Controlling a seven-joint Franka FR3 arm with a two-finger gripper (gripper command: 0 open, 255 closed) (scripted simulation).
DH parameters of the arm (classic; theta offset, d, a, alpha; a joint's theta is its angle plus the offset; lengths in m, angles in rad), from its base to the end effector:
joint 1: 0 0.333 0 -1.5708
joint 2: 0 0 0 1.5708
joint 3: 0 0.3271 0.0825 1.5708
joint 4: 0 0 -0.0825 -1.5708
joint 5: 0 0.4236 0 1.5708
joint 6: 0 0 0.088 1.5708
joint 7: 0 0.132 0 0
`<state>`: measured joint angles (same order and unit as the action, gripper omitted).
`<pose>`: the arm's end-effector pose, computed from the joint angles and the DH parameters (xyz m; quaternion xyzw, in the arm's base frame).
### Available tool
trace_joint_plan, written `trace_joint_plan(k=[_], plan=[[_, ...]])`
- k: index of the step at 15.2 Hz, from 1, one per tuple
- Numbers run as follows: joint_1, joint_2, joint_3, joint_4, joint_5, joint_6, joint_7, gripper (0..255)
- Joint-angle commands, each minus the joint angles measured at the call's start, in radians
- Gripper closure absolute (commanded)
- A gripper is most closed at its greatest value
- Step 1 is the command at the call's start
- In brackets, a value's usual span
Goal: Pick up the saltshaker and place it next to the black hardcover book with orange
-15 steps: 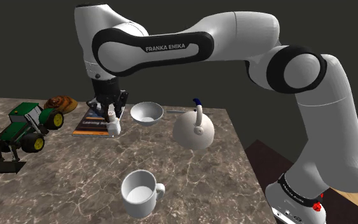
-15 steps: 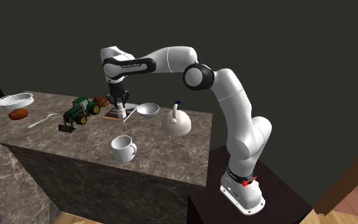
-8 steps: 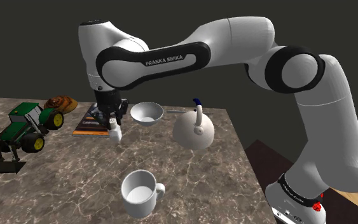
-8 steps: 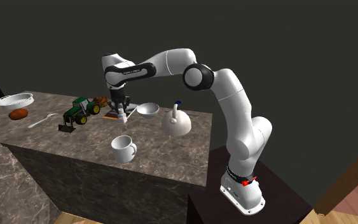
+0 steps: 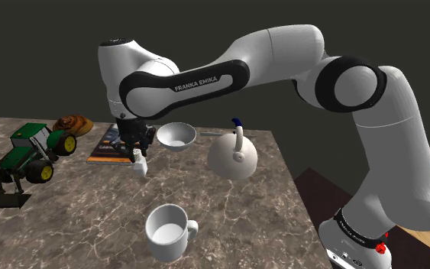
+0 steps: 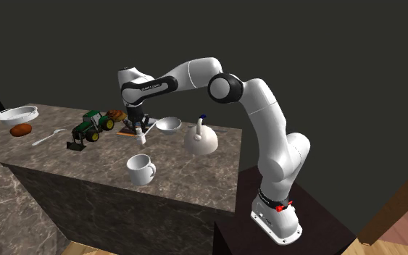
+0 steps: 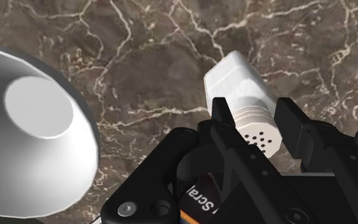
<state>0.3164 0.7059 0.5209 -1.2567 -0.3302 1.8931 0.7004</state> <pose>0.6075 0.4882 0.3521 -0.9978 -0.0652 -0.0013 0.0113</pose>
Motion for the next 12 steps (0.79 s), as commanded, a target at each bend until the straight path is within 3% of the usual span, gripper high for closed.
trace_joint_plan(k=[1,4,5,10,12], plan=[[0.0,0.0,0.0,-0.001,0.0,0.001,0.0,255],[0.0,0.0,0.0,-0.001,0.0,0.001,0.0,255],[0.0,0.0,0.0,-0.001,0.0,0.001,0.0,0],[0.0,0.0,0.0,-0.001,0.0,0.001,0.0,0],[0.004,-0.014,0.005,0.045,0.008,-0.056,-0.008,0]])
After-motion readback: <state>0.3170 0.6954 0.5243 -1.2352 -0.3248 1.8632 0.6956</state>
